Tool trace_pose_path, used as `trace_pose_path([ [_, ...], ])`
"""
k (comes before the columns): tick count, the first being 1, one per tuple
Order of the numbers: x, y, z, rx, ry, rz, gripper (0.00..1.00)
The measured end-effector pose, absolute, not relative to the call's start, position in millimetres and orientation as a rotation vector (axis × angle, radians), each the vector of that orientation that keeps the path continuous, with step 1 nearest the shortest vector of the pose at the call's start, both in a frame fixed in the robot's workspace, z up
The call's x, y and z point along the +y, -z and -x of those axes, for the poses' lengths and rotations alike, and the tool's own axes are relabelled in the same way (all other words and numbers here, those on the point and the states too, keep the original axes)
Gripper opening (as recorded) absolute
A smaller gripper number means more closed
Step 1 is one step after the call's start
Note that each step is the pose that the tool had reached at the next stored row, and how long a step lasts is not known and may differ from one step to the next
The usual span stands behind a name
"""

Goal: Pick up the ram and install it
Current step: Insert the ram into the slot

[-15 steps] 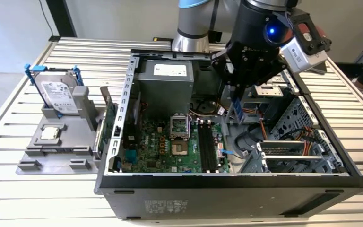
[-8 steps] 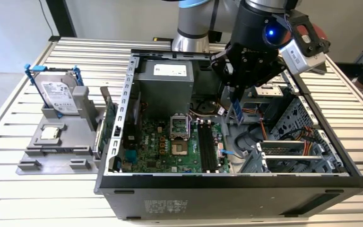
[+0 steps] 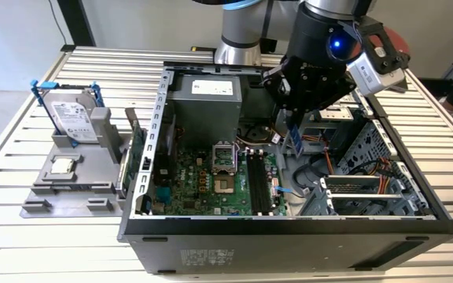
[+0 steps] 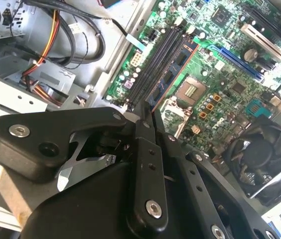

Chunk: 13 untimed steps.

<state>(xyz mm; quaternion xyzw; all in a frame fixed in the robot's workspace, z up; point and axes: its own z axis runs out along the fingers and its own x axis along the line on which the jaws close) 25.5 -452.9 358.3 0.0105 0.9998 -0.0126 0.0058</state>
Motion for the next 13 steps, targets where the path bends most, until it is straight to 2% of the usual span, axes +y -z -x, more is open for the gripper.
trace_pose_path([
  [13,-452.9,-348.4,-25.5,3.136,0.04,-0.035,0.0],
])
